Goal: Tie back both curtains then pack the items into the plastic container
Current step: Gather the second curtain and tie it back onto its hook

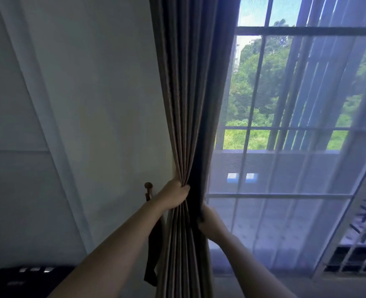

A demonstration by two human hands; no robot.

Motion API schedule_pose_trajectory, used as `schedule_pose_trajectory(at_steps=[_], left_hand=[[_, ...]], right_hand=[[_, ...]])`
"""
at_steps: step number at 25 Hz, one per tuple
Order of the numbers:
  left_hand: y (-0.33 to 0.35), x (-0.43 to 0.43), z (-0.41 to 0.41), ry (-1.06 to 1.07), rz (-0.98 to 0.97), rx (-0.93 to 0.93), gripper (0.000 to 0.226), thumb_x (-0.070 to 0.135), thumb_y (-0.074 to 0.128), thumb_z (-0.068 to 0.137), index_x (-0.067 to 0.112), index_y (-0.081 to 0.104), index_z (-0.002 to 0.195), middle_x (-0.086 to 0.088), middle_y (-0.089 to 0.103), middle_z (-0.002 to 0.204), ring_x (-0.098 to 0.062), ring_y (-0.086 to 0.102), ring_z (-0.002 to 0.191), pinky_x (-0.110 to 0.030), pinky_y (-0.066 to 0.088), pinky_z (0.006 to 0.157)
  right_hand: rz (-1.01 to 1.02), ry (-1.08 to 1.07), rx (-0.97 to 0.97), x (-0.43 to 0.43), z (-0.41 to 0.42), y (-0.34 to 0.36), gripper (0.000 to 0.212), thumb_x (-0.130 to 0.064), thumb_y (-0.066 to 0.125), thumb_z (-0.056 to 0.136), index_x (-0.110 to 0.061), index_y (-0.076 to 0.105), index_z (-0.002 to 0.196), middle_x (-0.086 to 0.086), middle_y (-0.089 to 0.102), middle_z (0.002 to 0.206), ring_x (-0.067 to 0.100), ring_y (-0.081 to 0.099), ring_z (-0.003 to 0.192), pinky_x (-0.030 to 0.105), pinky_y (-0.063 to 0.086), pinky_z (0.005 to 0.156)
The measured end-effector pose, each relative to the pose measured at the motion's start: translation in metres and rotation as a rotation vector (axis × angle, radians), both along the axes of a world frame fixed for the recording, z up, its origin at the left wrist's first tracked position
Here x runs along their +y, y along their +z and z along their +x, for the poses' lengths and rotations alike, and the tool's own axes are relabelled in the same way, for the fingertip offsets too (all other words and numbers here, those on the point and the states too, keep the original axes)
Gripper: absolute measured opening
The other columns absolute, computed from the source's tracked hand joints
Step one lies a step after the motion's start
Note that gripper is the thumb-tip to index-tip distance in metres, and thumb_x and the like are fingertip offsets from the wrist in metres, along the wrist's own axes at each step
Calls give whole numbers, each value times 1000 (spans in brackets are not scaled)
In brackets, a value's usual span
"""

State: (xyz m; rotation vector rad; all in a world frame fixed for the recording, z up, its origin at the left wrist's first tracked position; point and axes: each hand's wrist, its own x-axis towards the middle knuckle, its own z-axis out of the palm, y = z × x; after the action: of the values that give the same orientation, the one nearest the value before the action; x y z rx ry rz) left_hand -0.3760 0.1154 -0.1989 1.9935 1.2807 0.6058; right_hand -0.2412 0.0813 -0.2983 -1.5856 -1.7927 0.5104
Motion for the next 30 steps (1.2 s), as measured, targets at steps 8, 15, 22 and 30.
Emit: schedule_pose_trajectory(at_steps=[8, 15, 22, 30], left_hand=[[1, -2, 1, -12, -81, -27, 30, 20, 52, 83, 3, 55, 107, 0, 55, 81, -11, 51, 71, -22, 38, 59], [-3, -8, 7, 94, 75, 47, 33, 19, 47, 91, 0, 52, 116, -17, 63, 106, -28, 61, 93, -24, 39, 71], [-1, -15, -15, 39, 5, -12, 23, 13, 42, 92, 6, 57, 109, -14, 62, 103, -21, 56, 90, -23, 40, 76], [0, -24, -10, -26, 7, -30, 27, 11, 42, 92, 7, 55, 114, -5, 60, 87, -10, 52, 71, -17, 36, 58]], right_hand=[[-4, 98, 46, 0, -32, -2, 57, 4, 43, 87, -7, 28, 142, 14, 54, 127, 21, 51, 117, 4, 34, 82], [-118, 129, 787, -13, -31, 7, 56, -11, 39, 79, -21, 38, 134, -2, 60, 113, 5, 62, 97, 13, 48, 73], [32, -231, 677, 34, -9, 23, 30, -39, 45, 96, -15, 51, 114, 11, 59, 109, 17, 58, 98, 32, 51, 87], [15, -163, 766, 57, -1, 26, 15, -25, 45, 98, -15, 55, 101, 5, 43, 117, 17, 45, 110, 33, 39, 100]])
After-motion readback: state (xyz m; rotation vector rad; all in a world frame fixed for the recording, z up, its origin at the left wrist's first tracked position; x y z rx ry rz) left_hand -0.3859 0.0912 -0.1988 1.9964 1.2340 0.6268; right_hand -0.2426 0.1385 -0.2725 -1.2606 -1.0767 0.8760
